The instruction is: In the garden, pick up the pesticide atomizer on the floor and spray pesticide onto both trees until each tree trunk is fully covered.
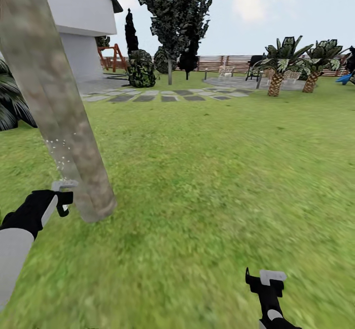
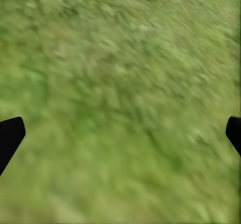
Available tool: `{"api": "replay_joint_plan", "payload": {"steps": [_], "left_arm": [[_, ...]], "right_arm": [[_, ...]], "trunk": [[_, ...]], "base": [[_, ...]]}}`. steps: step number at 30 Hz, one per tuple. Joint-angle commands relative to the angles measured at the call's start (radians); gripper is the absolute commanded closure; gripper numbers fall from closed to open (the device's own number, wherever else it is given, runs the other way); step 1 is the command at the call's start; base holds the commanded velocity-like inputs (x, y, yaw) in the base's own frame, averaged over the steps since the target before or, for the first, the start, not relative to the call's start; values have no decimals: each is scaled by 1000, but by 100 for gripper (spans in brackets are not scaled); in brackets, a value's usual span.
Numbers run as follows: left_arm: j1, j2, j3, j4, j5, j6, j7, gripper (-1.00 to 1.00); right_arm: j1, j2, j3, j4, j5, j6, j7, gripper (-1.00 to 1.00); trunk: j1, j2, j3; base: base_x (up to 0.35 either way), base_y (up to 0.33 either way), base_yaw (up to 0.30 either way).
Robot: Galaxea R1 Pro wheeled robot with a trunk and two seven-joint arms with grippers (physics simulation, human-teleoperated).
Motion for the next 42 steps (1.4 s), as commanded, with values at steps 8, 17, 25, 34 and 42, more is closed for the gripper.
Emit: {"api": "replay_joint_plan", "payload": {"steps": [8,17,25,34,42], "left_arm": [[6,-4,1,1,8,-1,61,100],[19,-20,1,45,11,-23,62,100],[20,-30,2,65,10,-84,82,100],[20,-31,3,109,10,-88,83,100],[48,-92,2,150,16,-186,228,100]], "right_arm": [[0,0,0,0,0,0,0,-100],[0,0,0,0,0,0,0,-100],[0,0,0,0,0,0,0,-100],[0,0,0,0,0,0,0,-100],[0,0,0,0,0,0,0,-100]], "trunk": [[0,0,0],[0,0,0],[0,0,0],[0,0,0],[0,0,0]], "base": [[138,-236,255],[236,-180,75],[206,-204,17],[69,-202,258],[-2,-6,83]]}}
